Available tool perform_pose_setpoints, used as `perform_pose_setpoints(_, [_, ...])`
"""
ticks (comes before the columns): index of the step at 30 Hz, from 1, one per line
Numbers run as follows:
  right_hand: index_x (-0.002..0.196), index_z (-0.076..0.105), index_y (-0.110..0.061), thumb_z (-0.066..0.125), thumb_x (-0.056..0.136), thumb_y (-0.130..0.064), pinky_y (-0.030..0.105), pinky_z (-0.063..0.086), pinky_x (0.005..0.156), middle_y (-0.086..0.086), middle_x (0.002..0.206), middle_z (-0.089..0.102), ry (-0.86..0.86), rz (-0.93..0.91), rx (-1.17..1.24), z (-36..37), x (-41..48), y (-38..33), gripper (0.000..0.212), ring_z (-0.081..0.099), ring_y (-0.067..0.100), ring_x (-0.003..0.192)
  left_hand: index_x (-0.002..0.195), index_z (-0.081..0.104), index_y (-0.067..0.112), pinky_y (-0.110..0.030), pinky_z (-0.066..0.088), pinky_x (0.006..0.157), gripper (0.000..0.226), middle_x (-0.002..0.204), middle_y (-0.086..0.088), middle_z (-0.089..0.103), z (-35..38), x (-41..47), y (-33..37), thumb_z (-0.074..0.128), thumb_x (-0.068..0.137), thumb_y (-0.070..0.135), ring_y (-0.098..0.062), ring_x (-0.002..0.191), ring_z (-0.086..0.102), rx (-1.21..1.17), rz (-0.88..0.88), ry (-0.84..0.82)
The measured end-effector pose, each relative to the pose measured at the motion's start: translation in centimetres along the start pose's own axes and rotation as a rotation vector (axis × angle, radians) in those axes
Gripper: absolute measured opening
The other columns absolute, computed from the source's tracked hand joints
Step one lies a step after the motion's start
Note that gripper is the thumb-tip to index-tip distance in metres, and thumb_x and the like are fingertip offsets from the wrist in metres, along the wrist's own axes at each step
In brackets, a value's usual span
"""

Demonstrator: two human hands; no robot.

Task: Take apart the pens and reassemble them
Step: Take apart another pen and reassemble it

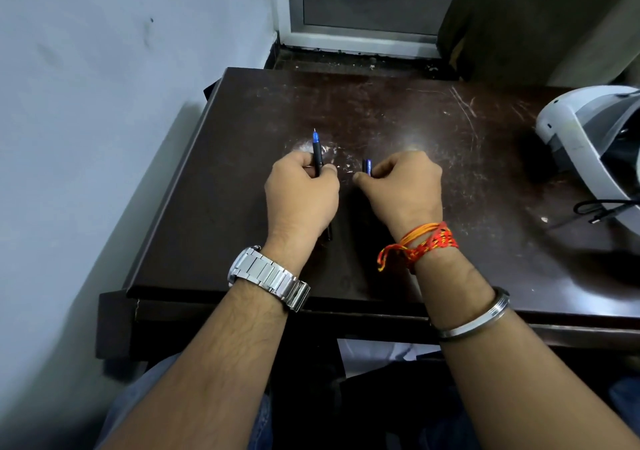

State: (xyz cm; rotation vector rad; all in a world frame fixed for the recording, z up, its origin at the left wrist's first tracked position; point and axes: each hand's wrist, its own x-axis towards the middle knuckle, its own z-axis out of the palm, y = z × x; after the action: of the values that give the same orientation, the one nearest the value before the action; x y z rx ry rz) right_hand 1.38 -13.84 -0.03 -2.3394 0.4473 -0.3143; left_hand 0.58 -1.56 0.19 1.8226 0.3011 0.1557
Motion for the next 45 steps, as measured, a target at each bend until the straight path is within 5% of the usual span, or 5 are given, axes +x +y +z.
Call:
perform_pose_setpoints(9, [0.081,0.072,-0.009,0.075,0.077,-0.037,0.032,0.054,0.068,0.012,0.082,0.069,-0.022,-0.018,-0.142,0.4,0.1,0.2,0.028,0.068,0.033,0.08,0.065,0.063,0.035,-0.04,0.063,0.074,0.026,0.068,0.009,0.072,0.1,-0.1,-0.6,0.081,0.077,0.021,-0.014,0.069,0.074,0.035,0.07,0.033])
perform_pose_setpoints(15, [0.074,0.07,-0.011,0.068,0.082,-0.041,0.027,0.047,0.068,0.005,0.07,0.064,0.092,-0.071,-0.07,-0.3,0.1,0.0,0.031,0.068,0.031,0.078,0.061,0.06,0.04,-0.003,0.047,0.059,0.031,0.056,0.02,0.067,-0.1,-0.4,-0.3,0.086,0.074,0.029,0.006,0.061,0.067,0.081,0.104,0.052])
perform_pose_setpoints(20, [0.062,0.066,-0.019,0.066,0.083,-0.052,0.019,0.043,0.058,-0.011,0.052,0.06,0.068,-0.061,0.251,-0.4,0.3,-0.6,0.039,0.062,0.008,0.06,0.065,0.065,0.035,-0.007,0.05,0.061,0.026,0.062,0.017,0.068,-0.1,-0.6,-0.1,0.088,0.072,0.026,0.008,0.06,0.065,0.1,0.133,0.032])
perform_pose_setpoints(28, [0.064,0.071,-0.02,0.075,0.068,-0.057,0.032,0.047,0.055,0.0,0.06,0.071,-0.143,0.001,0.545,1.4,0.0,-0.6,0.037,0.061,0.012,0.053,0.072,0.073,0.026,-0.017,0.058,0.063,0.013,0.062,0.01,0.073,0.0,-0.9,0.5,0.083,0.076,0.018,0.004,0.061,0.07,0.069,0.148,0.038])
perform_pose_setpoints(45, [0.098,0.061,-0.026,0.064,0.09,-0.012,0.035,0.052,0.064,0.006,0.08,0.07,-0.167,0.112,0.883,1.9,0.0,-1.2,0.016,0.063,0.021,0.068,0.091,0.056,0.029,-0.023,0.055,0.064,0.032,0.063,0.008,0.072,0.1,-0.9,0.3,0.08,0.078,0.012,-0.002,0.06,0.069,0.016,0.158,0.032])
